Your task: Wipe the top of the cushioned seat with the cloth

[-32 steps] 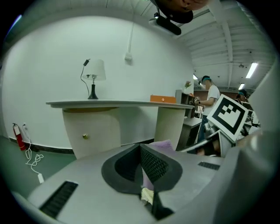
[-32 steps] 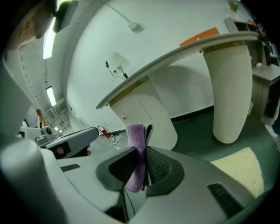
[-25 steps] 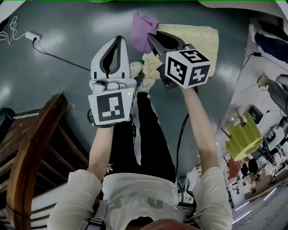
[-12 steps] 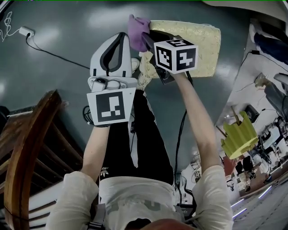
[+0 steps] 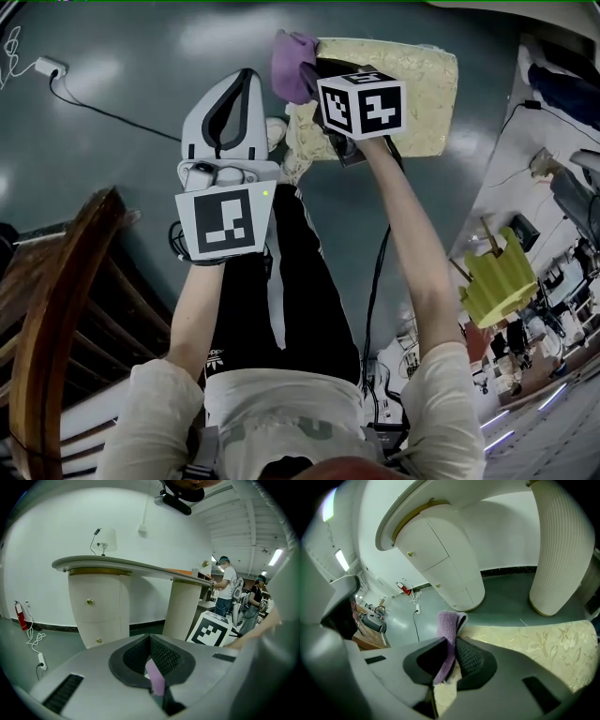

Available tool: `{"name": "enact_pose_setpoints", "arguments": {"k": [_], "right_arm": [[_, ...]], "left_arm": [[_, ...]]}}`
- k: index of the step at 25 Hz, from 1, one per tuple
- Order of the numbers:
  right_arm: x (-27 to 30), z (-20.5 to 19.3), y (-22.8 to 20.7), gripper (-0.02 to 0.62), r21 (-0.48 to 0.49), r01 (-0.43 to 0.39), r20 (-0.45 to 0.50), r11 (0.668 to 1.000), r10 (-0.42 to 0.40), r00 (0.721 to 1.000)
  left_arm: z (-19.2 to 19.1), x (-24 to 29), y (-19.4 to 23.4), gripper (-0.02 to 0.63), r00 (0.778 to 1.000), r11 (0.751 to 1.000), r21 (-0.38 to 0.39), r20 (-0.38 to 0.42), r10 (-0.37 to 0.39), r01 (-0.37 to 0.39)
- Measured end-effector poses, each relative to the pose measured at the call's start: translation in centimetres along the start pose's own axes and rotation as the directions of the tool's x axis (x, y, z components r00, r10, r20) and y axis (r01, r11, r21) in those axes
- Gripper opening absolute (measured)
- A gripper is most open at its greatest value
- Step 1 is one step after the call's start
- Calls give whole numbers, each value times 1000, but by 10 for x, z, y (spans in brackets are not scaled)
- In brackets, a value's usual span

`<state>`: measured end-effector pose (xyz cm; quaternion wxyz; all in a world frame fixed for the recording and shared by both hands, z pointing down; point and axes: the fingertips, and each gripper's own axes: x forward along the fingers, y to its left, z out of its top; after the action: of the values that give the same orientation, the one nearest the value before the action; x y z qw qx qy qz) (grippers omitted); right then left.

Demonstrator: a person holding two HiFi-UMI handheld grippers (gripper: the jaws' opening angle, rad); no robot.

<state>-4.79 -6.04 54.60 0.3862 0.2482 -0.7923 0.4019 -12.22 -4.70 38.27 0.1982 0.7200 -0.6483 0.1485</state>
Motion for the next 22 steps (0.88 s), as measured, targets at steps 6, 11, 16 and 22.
{"name": "enact_pose_setpoints", "arguments": {"k": [6, 11, 16, 22], "right_arm": [[-14, -6, -21, 63, -40, 38, -17, 998, -39, 999], [-33, -16, -63, 63, -58, 105, -33, 993, -107, 994], [-62, -25, -112, 63, -99, 193, -46, 976, -198, 979], [-100, -30, -174, 64, -164, 308, -65, 937, -322, 945]], "left_arm": [[6, 5, -10, 5, 1000, 1000, 16, 0, -18, 18], [8, 16, -27, 5, 999, 999, 28, 3, -45, 45], [8, 22, -51, 5, 996, 995, 46, 1, -85, 85], [5, 28, -67, 5, 994, 992, 70, -22, -108, 109]]}}
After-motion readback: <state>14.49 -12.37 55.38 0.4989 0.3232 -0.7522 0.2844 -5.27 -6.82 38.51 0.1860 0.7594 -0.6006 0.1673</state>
